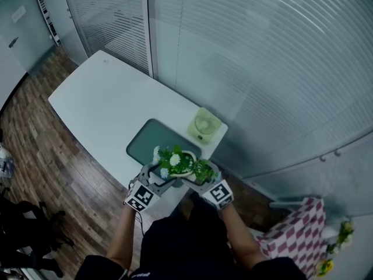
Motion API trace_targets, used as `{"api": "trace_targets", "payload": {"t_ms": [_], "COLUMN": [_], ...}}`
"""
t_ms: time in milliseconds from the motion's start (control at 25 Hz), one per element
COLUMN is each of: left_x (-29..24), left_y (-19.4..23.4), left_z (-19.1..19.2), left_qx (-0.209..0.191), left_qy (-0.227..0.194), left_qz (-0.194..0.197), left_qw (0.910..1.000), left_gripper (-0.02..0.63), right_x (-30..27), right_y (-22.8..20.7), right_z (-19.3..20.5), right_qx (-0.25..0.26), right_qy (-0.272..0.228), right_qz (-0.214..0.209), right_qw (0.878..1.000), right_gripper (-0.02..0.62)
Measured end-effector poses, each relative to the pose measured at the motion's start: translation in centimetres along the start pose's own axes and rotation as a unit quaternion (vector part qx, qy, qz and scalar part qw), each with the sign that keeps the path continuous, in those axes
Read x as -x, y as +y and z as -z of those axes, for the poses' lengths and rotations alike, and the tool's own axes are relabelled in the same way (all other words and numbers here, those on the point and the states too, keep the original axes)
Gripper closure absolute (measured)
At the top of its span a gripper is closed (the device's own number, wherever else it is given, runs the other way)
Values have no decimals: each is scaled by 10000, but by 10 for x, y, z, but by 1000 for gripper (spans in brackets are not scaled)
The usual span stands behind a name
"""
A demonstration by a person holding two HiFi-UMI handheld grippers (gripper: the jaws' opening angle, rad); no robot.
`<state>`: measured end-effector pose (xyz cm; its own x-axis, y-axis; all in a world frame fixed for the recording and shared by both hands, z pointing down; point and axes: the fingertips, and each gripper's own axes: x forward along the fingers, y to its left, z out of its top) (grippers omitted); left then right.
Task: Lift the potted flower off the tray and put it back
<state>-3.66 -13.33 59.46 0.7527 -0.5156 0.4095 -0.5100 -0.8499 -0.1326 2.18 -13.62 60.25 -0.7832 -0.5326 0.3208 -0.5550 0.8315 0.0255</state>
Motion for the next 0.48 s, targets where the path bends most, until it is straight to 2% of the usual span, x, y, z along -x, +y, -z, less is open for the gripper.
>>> {"api": "trace_targets", "payload": {"t_ms": [320, 480], "left_x": [-13, -22], "left_y": [0, 2], "left_z": [21, 41], "left_qx": [326, 445], "left_qy": [-54, 122], "left_qz": [-131, -125], "left_qw": [9994, 9989], "left_gripper": [321, 321], "right_x": [-10, -21], "right_y": [-7, -9], "right_z": [23, 39], "right_qx": [-50, -109], "right_qy": [233, 329], "right_qz": [-197, -327], "right_qw": [9995, 9989], "right_gripper": [229, 229]}}
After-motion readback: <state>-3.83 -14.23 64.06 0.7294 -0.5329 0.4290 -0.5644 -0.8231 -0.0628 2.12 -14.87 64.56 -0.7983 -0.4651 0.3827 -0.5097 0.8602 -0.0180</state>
